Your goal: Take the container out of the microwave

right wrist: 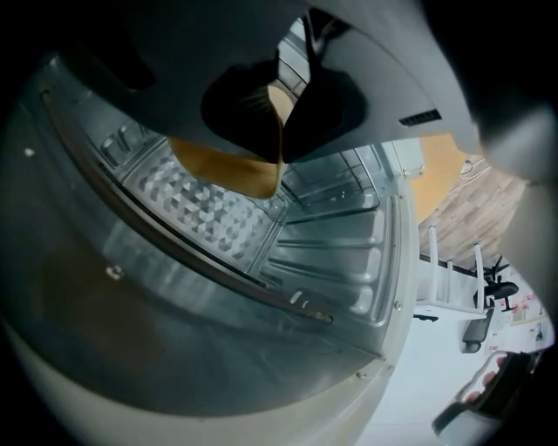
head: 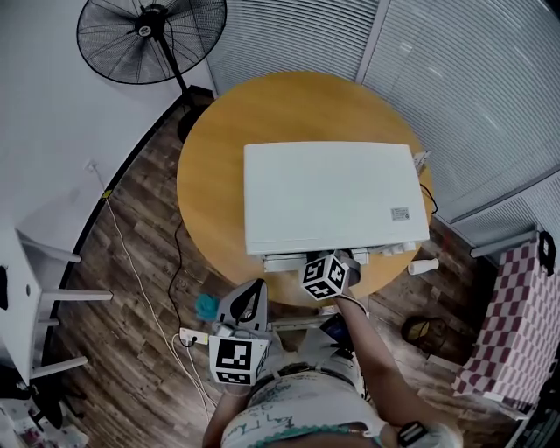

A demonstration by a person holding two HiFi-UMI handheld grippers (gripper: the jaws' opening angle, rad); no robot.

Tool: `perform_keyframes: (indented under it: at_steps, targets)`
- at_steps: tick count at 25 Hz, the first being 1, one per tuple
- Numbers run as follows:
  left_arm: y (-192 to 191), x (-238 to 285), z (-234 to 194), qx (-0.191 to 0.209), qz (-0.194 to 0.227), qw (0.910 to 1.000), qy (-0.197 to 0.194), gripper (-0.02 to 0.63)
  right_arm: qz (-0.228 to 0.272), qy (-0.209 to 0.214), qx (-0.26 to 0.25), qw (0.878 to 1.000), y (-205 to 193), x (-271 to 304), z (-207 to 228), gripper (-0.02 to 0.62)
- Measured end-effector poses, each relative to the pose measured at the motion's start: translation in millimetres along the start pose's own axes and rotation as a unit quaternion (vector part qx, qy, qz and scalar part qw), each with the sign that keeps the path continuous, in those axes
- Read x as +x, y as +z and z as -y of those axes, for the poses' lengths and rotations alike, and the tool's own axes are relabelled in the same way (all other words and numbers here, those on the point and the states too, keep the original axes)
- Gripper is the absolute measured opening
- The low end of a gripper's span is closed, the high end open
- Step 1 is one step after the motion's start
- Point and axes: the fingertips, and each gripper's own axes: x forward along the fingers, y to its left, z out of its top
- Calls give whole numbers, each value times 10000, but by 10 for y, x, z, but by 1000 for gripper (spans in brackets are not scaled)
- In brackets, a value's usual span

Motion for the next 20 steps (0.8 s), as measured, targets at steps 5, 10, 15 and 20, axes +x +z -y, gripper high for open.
perform_keyframes:
  at_steps: [5, 10, 15, 20]
  targets:
    - [-15, 40, 47, -25, -25, 9999, -128, 15, -19, 72, 81, 9999, -12, -68, -2, 14]
    - [-9, 63, 69, -4, -8, 9997, -225, 15, 0, 130, 213, 9997, 28, -162, -12, 14]
    - [-7, 59, 77, 18, 27, 9995, -322, 15, -4, 152, 364, 9992, 52, -278, -49, 14]
    - [-22, 49, 58, 38, 22, 9991, -427, 15, -44, 111, 413, 9991, 45, -365, -81, 14]
